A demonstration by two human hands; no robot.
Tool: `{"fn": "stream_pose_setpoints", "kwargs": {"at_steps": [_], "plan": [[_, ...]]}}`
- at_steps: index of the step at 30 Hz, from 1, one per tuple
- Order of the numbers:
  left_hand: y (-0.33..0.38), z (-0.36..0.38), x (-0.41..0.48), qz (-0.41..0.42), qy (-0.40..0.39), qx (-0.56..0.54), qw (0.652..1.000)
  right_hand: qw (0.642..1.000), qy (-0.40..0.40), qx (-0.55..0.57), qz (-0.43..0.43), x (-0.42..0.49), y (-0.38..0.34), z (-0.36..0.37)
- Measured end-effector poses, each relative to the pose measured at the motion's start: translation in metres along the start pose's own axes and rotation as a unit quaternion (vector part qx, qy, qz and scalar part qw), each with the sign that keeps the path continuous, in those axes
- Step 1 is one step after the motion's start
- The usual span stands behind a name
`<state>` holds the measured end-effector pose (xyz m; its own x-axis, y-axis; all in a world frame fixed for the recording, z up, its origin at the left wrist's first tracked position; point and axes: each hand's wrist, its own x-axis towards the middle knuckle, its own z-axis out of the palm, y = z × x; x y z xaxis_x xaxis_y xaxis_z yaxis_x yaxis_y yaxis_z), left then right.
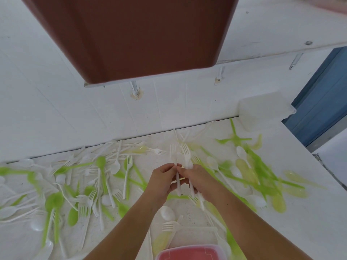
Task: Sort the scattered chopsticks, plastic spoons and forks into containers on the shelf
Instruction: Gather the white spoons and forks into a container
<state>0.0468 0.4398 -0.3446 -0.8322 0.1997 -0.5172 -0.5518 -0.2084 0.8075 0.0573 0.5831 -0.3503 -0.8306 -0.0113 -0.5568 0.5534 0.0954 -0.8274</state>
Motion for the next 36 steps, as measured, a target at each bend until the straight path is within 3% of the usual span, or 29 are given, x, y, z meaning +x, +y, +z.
{"fn": "stream_pose_setpoints", "kwargs": {"at_steps": [6, 14, 22, 30, 33, 36], "plan": [[-0.004, 0.0, 0.0, -0.009, 0.019, -0.029, 0.999, 0.996, 0.001, -0.089, 0.02, -0.003, -0.008, -0.007], [-0.004, -0.002, 0.0, -0.026, -0.006, -0.044, 0.999, 0.999, 0.02, 0.031, 0.008, 0.0, -0.004, -0.008], [-0.007, -0.004, -0.001, -0.008, -0.012, 0.009, 1.0, 0.99, 0.123, -0.052, -0.043, -0.003, -0.009, -0.004], [-0.005, -0.003, -0.002, 0.011, -0.003, 0.027, 1.0, 0.97, 0.128, -0.177, -0.109, -0.004, -0.011, -0.002], [-0.005, -0.006, 0.002, 0.011, 0.012, 0.023, 1.0, 0.971, 0.149, -0.156, -0.103, -0.006, -0.015, -0.002], [-0.004, -0.008, 0.004, 0.006, 0.013, 0.017, 1.0, 0.987, 0.145, -0.041, -0.052, -0.006, -0.018, -0.002]]}}
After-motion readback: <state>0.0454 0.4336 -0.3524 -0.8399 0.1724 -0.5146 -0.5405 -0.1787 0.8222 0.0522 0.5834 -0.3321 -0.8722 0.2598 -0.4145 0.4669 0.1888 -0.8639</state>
